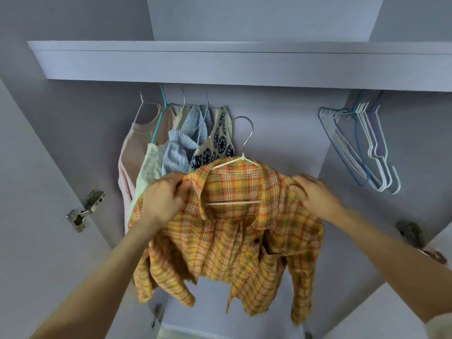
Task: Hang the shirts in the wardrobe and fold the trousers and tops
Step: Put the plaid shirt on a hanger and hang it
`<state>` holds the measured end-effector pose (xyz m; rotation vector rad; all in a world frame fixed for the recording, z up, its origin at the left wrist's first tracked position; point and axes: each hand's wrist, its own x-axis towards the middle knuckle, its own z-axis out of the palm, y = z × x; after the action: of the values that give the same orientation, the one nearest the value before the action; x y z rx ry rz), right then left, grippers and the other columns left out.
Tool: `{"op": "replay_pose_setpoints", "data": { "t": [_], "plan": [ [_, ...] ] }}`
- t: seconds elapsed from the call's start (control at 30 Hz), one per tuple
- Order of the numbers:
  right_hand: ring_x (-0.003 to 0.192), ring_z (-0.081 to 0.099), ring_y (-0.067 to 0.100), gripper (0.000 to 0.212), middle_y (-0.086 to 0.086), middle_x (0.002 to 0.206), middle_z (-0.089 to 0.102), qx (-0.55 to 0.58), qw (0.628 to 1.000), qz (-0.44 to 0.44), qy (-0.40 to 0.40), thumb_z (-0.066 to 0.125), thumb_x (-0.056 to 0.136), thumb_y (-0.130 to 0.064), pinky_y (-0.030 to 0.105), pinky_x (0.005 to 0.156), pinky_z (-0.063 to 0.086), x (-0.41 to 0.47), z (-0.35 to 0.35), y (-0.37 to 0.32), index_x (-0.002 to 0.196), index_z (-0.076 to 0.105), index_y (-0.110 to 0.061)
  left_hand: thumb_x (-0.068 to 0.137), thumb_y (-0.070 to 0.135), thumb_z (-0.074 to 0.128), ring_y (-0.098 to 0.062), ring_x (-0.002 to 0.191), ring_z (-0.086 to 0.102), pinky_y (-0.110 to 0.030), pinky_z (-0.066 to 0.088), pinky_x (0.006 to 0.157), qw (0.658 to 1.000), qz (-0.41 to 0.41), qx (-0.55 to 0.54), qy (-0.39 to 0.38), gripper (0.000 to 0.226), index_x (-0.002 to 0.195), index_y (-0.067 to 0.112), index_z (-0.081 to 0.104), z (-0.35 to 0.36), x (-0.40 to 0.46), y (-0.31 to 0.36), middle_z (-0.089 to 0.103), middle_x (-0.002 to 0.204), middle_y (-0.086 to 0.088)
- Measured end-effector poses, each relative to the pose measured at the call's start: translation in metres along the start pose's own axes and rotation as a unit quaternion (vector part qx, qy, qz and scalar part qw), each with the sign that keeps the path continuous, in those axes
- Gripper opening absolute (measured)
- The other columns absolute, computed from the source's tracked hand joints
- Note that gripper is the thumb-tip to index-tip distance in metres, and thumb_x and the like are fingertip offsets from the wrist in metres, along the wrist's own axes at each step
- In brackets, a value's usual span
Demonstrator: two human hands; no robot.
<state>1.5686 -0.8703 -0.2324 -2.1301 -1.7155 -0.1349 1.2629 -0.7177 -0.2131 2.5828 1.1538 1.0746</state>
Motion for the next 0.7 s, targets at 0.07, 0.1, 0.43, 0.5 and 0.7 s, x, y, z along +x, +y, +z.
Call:
{"op": "replay_pose_setpoints", "data": {
  "t": [0.07,0.1,0.43,0.5,0.7],
  "plan": [
    [0.066,0.052,0.024,0.015,0.002,0.078,0.051,0.011,0.998,-0.038,0.042,0.048,0.095,-0.010,0.039,0.061,0.045,-0.007,0.000,-0.001,0.086,0.058,-0.002,0.093,0.024,0.054,-0.036,0.078,0.060,-0.031,0.032,0.065,1.000,-0.016,-0.010,-0.009,0.021,0.090,0.005,0.062,0.001,0.004,-0.004,0.066,0.085,-0.014],
    [0.062,0.049,0.021,0.014,-0.001,0.075,0.047,0.017,0.997,-0.050,0.053,0.050,0.092,-0.003,0.037,0.057,0.043,-0.009,-0.001,-0.003,0.082,0.058,-0.001,0.093,0.023,0.054,-0.036,0.078,0.059,-0.031,0.031,0.066,1.000,-0.021,-0.015,-0.015,0.021,0.089,0.004,0.061,0.001,0.005,-0.006,0.065,0.083,-0.015],
    [0.063,0.047,0.024,0.028,0.010,0.068,0.046,0.083,0.991,0.025,0.099,0.043,0.096,-0.004,0.031,0.059,0.032,-0.010,-0.022,0.010,0.069,0.051,-0.002,0.093,0.013,0.053,-0.018,0.064,0.038,-0.040,0.031,0.077,0.983,0.020,-0.147,-0.108,0.023,0.072,0.022,0.050,0.004,0.008,0.003,0.043,0.061,0.014],
    [0.065,0.047,0.023,0.032,0.004,0.066,0.044,0.091,0.993,0.044,0.053,0.041,0.097,-0.010,0.034,0.062,0.037,-0.013,-0.017,0.014,0.065,0.043,-0.013,0.092,0.010,0.054,-0.015,0.061,0.039,-0.042,0.031,0.077,0.979,0.029,-0.163,-0.118,0.026,0.069,0.021,0.051,0.004,0.008,0.002,0.043,0.060,0.014],
    [0.056,0.045,-0.001,0.033,-0.003,0.059,0.044,0.251,0.959,0.088,0.096,0.044,0.097,-0.009,0.011,0.054,0.032,-0.010,-0.026,0.013,0.065,0.050,-0.012,0.092,0.007,0.054,-0.014,0.054,0.037,-0.031,0.031,0.064,0.971,0.037,-0.188,-0.140,0.038,0.060,0.026,0.043,0.003,0.008,-0.004,0.039,0.056,0.009]
  ]
}}
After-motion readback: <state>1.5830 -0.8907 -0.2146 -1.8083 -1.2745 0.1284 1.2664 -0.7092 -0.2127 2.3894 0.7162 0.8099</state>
